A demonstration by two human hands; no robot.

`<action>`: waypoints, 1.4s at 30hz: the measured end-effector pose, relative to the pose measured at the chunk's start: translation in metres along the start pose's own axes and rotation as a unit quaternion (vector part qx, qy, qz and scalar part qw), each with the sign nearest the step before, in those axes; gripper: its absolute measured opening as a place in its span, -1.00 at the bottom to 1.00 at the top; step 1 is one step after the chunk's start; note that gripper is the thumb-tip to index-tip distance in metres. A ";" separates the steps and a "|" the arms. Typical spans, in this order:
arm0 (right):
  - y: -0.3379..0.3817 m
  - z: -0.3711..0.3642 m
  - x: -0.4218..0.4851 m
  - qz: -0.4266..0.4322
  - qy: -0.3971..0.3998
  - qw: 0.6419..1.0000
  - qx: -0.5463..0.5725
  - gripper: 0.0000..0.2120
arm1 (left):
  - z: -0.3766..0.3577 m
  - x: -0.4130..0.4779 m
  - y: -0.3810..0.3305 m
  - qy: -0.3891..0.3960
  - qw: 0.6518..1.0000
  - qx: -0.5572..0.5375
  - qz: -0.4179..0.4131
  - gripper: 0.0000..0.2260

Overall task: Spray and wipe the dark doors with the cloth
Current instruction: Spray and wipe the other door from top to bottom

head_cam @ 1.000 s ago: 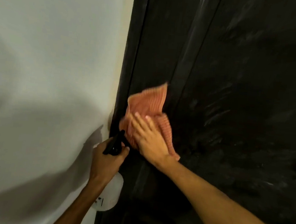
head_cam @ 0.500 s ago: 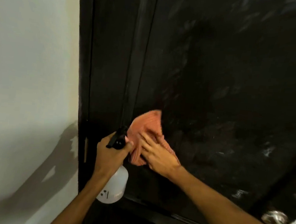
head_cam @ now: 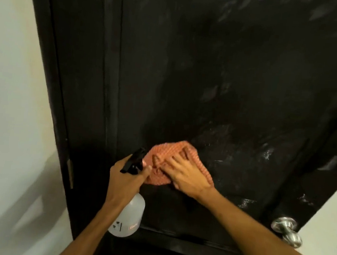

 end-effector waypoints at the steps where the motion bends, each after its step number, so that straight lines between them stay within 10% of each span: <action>1: -0.031 0.028 0.000 -0.055 -0.064 0.996 -0.006 -0.45 | -0.008 -0.002 -0.003 0.005 1.000 0.000 0.003 -0.90; 5: -0.114 0.068 -0.035 -0.310 -0.172 0.934 -0.038 -0.54 | -0.038 -0.011 -0.004 0.029 0.999 -0.010 0.016 -0.91; 10: -0.032 -0.028 -0.094 -0.124 -0.001 0.992 -0.013 -0.58 | -0.075 -0.026 -0.012 0.065 0.998 0.007 0.001 -0.92; 12: -0.057 -0.012 -0.108 -0.165 -0.060 0.983 0.050 -0.65 | -0.088 -0.029 -0.017 0.079 0.997 0.020 -0.006 -0.91; 17: -0.159 0.057 -0.137 -0.429 -0.257 0.864 0.054 -0.64 | -0.121 -0.032 -0.028 0.091 0.996 0.015 -0.019 -0.89; 22: -0.036 -0.042 -0.150 -0.197 0.029 0.980 0.008 -0.50 | -0.141 -0.048 -0.030 0.086 0.995 0.028 -0.049 -0.88; 25: -0.049 -0.030 -0.157 -0.162 -0.020 0.985 0.056 -0.47 | -0.152 -0.055 -0.039 0.081 0.993 0.027 -0.076 -0.83; 27: -0.108 0.020 -0.163 -0.261 -0.179 0.945 0.087 -0.63 | -0.161 -0.057 -0.047 0.085 0.992 0.024 -0.088 -0.84; 30: -0.178 0.047 -0.223 -0.495 -0.328 0.789 0.157 -0.60 | -0.185 -0.062 -0.047 0.116 0.990 0.020 -0.078 -0.87; 36: -0.074 -0.060 -0.264 -0.420 -0.020 0.884 0.207 -0.55 | -0.226 -0.082 -0.046 0.133 0.985 0.043 -0.102 -0.83; 42: -0.217 0.055 -0.256 -0.499 -0.263 0.768 0.303 -0.52 | -0.271 -0.090 -0.071 0.157 0.980 0.029 -0.114 -0.84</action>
Point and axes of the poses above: each hand's wrist, its own x-axis towards the middle knuckle, its own z-axis out of the back of the hand, y = z × x, the point moved 9 cm from there along x, towards the middle knuckle, and after that the axes turned 4 degrees about z, right-handed, at the moved point
